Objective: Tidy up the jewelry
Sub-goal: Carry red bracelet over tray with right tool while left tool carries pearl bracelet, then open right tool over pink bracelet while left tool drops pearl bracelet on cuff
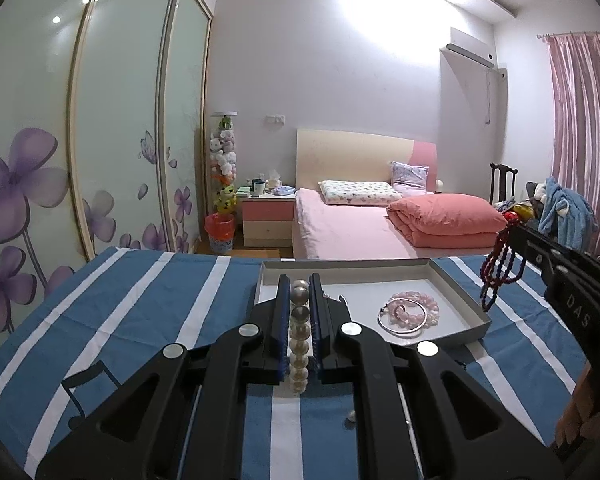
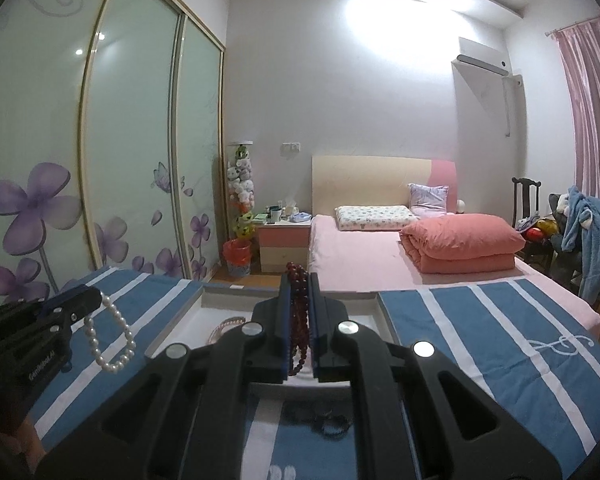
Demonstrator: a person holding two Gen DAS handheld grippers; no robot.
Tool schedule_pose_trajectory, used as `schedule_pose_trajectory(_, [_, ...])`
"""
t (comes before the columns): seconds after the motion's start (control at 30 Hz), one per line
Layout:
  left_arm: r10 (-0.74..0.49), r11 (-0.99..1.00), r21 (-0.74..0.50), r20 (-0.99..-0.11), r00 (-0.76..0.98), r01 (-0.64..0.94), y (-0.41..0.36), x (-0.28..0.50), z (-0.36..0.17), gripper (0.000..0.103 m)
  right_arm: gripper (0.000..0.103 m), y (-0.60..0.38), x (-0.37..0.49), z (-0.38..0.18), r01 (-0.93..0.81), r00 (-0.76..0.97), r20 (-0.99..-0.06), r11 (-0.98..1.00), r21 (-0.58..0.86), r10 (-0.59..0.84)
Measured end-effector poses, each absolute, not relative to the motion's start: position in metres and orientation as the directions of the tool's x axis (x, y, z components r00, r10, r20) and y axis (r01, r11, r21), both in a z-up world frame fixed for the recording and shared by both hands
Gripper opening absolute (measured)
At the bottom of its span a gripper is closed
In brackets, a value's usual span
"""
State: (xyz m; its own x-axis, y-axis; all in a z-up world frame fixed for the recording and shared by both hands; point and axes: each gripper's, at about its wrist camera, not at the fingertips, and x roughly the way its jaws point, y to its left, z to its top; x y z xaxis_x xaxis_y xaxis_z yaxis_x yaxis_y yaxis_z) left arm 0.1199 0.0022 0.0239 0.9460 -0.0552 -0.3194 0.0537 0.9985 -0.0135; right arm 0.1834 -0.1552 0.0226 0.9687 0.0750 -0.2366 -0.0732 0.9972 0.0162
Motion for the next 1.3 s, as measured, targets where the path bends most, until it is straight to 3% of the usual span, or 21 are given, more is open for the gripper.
schedule_pose_trajectory(0.37, [-0.086,0.996,-0.017,-0.355,0.931,0.086,-0.004,0.160,0.019,0.010,0.008,-0.157,0.223,0.020,-0.069,0.965,-0.251,0.997,0.033,0.075])
schedule_pose_trajectory(1.07, [-0.107,0.994,-0.027,-0.495,0.862,0.108,-0.017,0.247,-0.022,0.010,0.009,-0.163,0.340,-0.036,-0.066,0.877,-0.465,0.988,0.137,0.123])
schedule_pose_trajectory(1.13, [-0.114,0.993,-0.032,-0.506,0.855,0.114,-0.019,0.254,-0.023,0.010,0.014,-0.164,0.344,-0.039,-0.064,0.870,-0.476,0.986,0.154,0.130])
schedule_pose_trajectory(1.2, [-0.125,0.992,-0.044,-0.519,0.846,0.120,-0.018,0.257,-0.025,0.010,0.029,-0.168,0.344,-0.040,-0.063,0.864,-0.484,0.984,0.168,0.138])
schedule_pose_trajectory(1.3, [-0.140,0.990,-0.072,-0.527,0.838,0.120,-0.013,0.260,-0.025,0.011,0.032,-0.172,0.341,-0.039,-0.054,0.869,-0.478,0.985,0.162,0.127])
